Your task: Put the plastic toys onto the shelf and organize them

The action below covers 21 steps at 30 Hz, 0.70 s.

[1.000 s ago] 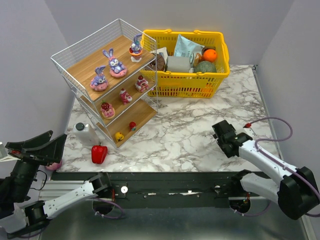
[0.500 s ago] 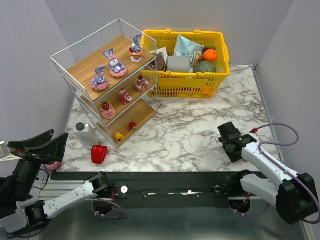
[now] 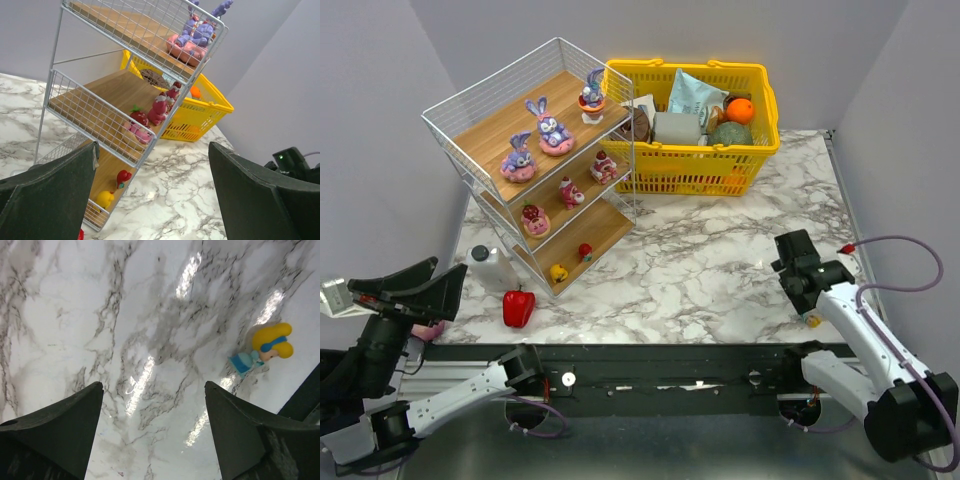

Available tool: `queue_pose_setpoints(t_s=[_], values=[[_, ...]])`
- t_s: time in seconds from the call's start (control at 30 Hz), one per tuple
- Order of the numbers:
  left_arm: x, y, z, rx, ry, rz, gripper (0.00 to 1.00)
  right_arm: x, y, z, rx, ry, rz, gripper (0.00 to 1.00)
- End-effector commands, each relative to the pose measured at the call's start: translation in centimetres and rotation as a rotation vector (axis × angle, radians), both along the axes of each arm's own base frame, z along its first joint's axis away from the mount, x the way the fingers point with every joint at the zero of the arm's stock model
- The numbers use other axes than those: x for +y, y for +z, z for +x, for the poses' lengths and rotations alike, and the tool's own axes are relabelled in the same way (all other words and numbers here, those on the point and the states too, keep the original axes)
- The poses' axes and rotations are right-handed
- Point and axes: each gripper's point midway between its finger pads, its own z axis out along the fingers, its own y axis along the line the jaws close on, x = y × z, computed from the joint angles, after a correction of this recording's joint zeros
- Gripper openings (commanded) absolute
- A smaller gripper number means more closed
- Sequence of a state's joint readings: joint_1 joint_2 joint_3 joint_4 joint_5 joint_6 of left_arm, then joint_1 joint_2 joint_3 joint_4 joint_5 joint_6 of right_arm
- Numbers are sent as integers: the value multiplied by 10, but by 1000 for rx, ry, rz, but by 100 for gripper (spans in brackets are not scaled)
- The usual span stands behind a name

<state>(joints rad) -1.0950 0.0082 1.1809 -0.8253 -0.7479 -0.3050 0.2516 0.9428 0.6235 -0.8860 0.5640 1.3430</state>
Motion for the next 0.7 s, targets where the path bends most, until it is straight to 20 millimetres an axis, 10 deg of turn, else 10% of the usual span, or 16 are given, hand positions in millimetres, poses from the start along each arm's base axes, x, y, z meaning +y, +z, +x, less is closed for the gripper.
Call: queue_pose_setpoints(t_s=[0.0,0.27,0.67], values=[[-12,-2,6,-7,-51,-13,99,-31,26,-17,48,-26,-98,89],[-45,-26,30,81,8,-1,99,-48,35,-40,95,-54,-71,89],[-63,-37,35,94,-21,-9,99,-30,-21,-34,155,-108,107,85]])
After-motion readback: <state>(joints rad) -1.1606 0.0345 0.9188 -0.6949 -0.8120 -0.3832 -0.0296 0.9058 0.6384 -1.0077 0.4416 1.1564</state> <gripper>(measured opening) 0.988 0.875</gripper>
